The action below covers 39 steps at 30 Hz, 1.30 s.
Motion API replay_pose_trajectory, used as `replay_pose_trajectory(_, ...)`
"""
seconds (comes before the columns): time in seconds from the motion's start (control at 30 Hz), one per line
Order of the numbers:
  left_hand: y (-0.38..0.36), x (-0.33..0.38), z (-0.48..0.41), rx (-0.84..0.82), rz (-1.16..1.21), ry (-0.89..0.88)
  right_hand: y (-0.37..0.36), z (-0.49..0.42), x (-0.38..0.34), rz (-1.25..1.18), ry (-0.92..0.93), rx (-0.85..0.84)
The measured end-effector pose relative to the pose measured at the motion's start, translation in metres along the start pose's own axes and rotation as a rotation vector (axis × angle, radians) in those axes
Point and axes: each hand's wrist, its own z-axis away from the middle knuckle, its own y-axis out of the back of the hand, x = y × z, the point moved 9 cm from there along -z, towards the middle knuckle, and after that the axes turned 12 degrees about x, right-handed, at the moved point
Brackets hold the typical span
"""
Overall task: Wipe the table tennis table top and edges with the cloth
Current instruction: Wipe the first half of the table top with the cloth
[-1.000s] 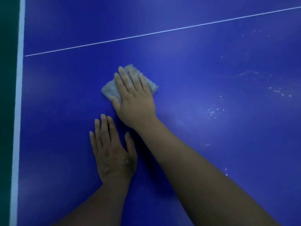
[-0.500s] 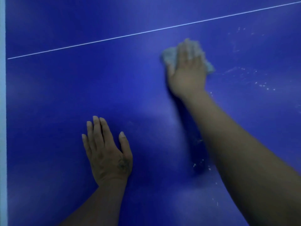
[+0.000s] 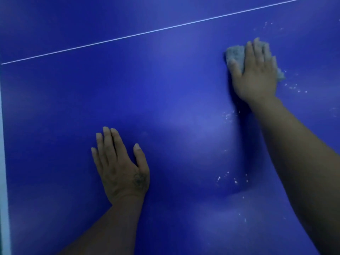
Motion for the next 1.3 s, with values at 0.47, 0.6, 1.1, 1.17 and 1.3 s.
replay_pose_trajectory(0.47, 0.001, 0.001, 0.0, -0.01, 0.004, -0.014, 0.007, 0.182, -0.12, -0.153, 0.519, -0.011)
replay_pose_trajectory(0.6, 0.0, 0.001, 0.001, 0.003, -0.025, -0.027, 0.009, 0.097, -0.045, -0.051, 0.203, 0.025)
replay_pose_trajectory(1.1, 0.001, 0.001, 0.0, 0.01, 0.023, -0.019, 0.019, 0.302, -0.113, -0.131, 0.427, -0.102)
replay_pose_trajectory(1.17, -0.001, 0.002, 0.001, 0.02, 0.018, -0.031, 0.022, 0.271, -0.089, -0.128, 0.474, -0.077)
replay_pose_trajectory(1.3, -0.001, 0.0, 0.003, 0.016, -0.002, -0.03, 0.015, 0.153, -0.007, -0.033, 0.169, -0.052)
